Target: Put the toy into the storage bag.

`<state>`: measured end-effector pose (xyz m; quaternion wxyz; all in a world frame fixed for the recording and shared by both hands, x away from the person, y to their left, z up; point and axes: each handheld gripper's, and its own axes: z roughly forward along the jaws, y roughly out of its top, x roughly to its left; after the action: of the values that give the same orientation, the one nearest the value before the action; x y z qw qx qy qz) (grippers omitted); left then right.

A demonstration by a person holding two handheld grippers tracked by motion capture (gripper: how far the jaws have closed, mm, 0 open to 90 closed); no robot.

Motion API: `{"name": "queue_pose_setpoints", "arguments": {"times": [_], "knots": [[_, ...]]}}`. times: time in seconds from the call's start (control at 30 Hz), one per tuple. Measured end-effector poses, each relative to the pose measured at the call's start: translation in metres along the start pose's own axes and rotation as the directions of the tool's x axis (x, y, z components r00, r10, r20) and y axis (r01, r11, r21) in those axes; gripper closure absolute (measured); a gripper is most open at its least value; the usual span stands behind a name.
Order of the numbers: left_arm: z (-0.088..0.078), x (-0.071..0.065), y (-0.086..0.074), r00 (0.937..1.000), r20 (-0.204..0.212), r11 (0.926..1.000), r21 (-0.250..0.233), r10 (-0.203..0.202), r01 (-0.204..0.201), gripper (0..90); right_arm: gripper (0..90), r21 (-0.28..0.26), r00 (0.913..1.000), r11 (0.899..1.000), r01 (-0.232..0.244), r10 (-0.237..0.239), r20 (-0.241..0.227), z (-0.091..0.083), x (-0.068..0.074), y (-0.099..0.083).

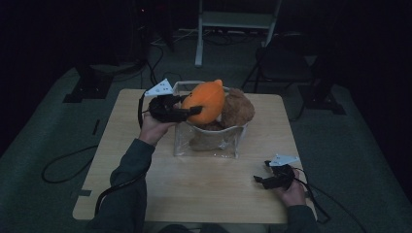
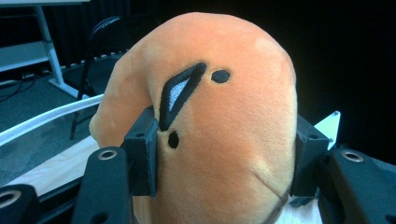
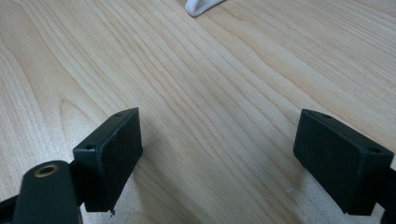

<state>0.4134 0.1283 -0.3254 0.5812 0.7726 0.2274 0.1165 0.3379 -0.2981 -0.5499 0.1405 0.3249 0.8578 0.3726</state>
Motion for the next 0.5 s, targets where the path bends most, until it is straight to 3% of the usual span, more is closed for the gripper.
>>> {"name": "queue_pose_setpoints", "arguments": {"times": [0.5], "knots": [[0.0027, 0.006, -0.0055, 0.9995, -0.022, 0.9998, 0.004, -0.021, 0.021, 41.8, 14.7, 0.0, 1.0, 1.0, 0.001, -0.001, 0.0, 0.0001, -0.0001, 0.0]]}}
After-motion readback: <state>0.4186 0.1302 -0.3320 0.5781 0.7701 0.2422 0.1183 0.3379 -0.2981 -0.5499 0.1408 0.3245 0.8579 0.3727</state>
